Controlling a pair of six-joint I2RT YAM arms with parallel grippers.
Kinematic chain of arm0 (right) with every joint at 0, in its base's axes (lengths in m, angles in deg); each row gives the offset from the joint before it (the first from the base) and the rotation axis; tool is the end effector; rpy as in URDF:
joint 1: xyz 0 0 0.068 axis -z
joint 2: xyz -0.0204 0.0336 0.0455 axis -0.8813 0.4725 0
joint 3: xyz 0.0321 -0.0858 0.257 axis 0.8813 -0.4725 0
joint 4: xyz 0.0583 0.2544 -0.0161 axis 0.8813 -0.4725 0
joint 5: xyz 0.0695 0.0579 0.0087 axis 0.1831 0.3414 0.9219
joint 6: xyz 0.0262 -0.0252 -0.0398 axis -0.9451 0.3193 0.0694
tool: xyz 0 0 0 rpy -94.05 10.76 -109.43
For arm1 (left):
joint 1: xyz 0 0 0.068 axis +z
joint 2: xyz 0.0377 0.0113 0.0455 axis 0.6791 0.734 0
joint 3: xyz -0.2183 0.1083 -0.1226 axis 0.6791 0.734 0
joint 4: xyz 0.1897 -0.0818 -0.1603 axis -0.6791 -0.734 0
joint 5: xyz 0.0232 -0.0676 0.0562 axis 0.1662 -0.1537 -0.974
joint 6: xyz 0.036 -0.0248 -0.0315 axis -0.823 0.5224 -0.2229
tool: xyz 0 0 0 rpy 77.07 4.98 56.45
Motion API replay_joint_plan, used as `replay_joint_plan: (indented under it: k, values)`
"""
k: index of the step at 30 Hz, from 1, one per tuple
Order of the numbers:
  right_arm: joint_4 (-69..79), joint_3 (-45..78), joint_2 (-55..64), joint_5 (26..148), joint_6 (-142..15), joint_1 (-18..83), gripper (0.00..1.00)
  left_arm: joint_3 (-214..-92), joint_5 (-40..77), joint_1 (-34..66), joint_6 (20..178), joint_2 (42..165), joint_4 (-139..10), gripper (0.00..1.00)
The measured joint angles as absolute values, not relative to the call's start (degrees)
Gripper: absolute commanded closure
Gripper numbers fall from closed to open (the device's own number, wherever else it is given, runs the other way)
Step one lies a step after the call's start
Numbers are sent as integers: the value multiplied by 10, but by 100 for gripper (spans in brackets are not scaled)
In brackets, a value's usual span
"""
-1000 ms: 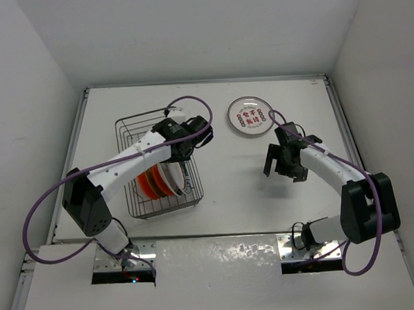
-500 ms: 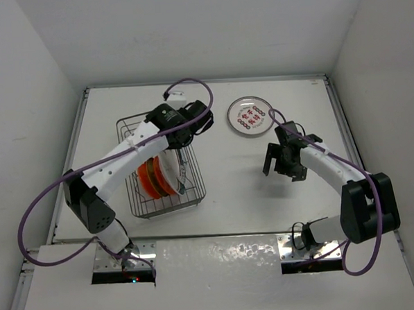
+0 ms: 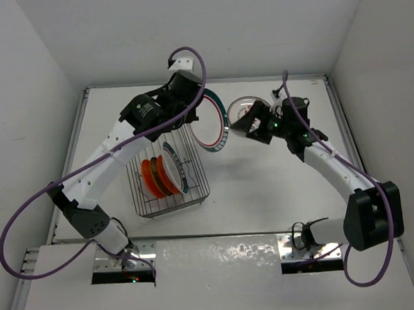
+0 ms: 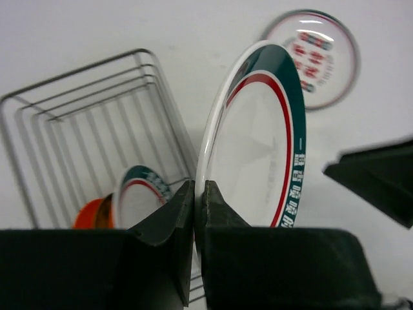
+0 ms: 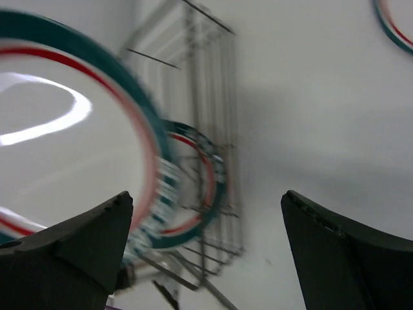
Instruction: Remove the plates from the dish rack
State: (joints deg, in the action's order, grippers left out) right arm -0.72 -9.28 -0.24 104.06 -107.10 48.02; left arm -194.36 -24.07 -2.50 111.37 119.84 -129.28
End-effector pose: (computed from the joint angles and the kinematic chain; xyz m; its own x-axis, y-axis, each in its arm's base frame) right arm 0.2822 0.0843 0.2576 -0.7607 0.5355 -0.3668 0.0483 0.6102 0.7907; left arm 0.2350 -0.2088 0.4535 -0.5465 0.0710 -0.8344 0.0756 0.9965 0.0353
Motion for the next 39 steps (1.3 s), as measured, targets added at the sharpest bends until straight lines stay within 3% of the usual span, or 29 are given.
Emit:
replay_joint_plan:
  k: [9, 14, 21, 25, 28, 29, 30, 31, 34, 35, 37, 38, 39]
  values:
    - [266, -53, 10, 1143, -1203, 491, 16, -1755, 47, 57, 1162, 1126, -1076, 100]
    - [289, -62, 15, 1168, -1215, 535, 15, -1651, 147, 126, 1204, 1075, -971, 100]
    - [241, -59, -3, 1190, -1153, 579, 16, -1628, 189, 142, 1216, 1062, -914, 100]
    - [247, -62, -5, 1216, -1146, 578, 29, -1614, 207, 142, 1223, 1062, -887, 100]
    - [294, -77, -3, 1248, -1173, 575, 64, -1599, 221, 142, 1228, 1062, -865, 98]
    - [306, -79, -1, 1253, -1178, 575, 92, -1596, 223, 142, 1230, 1062, -861, 93]
    - [321, -83, 4, 1257, -1187, 576, 100, -1595, 223, 143, 1232, 1062, -861, 83]
    - [330, -85, 9, 1261, -1201, 582, 100, -1595, 224, 145, 1236, 1064, -854, 79]
    - [339, -86, 34, 1278, -1215, 581, 100, -1595, 219, 145, 1238, 1071, -831, 28]
    - [325, -85, 40, 1279, -1210, 581, 100, -1596, 211, 144, 1237, 1074, -830, 20]
    - [276, -82, 49, 1269, -1191, 580, 100, -1607, 180, 142, 1241, 1084, -852, 13]
    - [239, -78, 52, 1250, -1177, 583, 100, -1620, 163, 142, 1239, 1091, -872, 0]
    - [210, -74, 56, 1229, -1165, 586, 100, -1633, 140, 141, 1235, 1098, -891, 0]
